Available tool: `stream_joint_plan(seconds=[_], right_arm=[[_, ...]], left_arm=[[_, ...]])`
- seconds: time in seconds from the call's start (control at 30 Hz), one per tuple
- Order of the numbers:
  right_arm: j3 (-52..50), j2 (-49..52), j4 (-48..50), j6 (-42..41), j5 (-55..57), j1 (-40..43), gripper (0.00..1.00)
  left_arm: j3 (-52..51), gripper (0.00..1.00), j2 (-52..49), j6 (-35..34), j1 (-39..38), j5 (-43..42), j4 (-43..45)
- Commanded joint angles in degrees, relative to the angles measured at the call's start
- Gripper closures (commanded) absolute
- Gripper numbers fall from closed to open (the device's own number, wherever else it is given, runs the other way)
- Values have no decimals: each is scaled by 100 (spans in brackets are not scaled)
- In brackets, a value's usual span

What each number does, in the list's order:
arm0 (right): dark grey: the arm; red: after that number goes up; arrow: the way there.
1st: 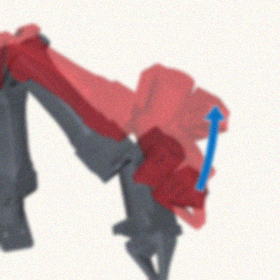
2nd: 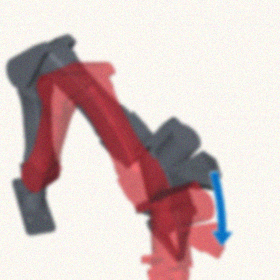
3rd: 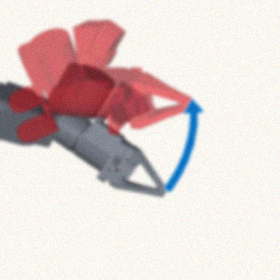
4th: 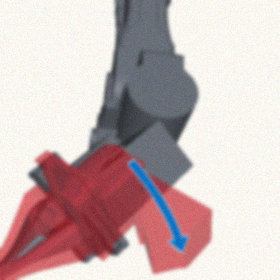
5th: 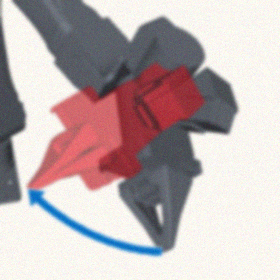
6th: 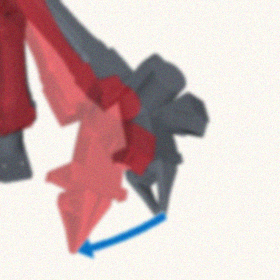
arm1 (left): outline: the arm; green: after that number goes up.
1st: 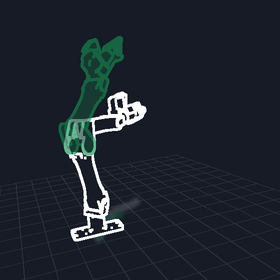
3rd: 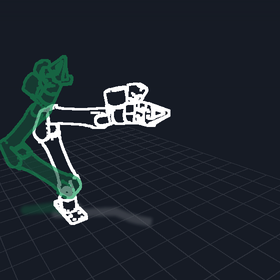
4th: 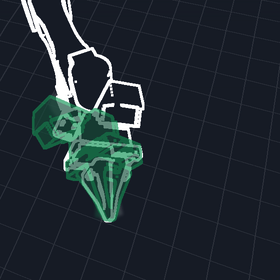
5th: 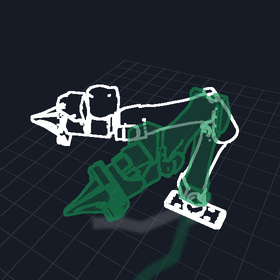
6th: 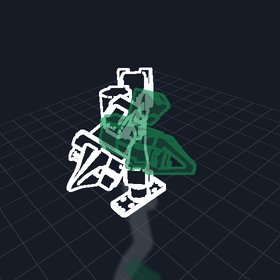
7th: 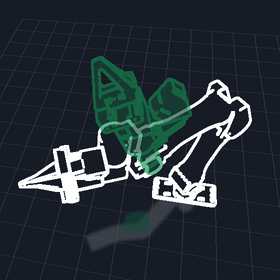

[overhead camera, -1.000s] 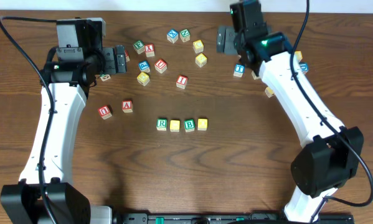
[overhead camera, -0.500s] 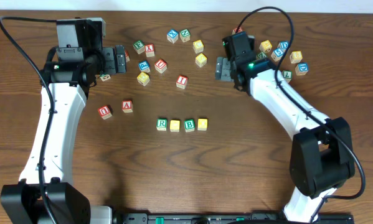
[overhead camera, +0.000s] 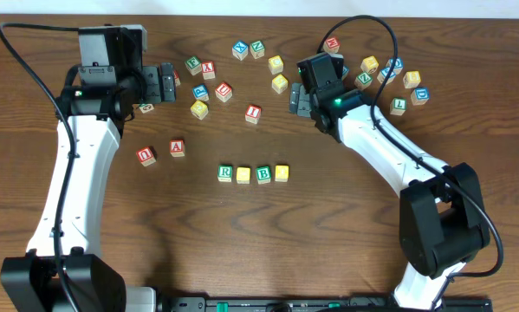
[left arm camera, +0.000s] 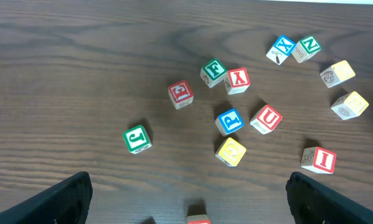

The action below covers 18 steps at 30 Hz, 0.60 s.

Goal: Spell out ROBOT
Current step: 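Move the right gripper over the blue T block at back right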

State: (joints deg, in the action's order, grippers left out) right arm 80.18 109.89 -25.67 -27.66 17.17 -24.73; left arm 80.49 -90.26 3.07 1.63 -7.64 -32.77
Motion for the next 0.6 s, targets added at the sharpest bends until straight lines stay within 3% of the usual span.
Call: stream_joint_plan(seconds=[0.0,0.57], right_arm=[[-26,212,-4,-101,155,149,8],[133,750,144,-164,136,232,8]], left_arm=[[74,2,90,33,7,-74,0],[74,2,90,33,7,-74,0]])
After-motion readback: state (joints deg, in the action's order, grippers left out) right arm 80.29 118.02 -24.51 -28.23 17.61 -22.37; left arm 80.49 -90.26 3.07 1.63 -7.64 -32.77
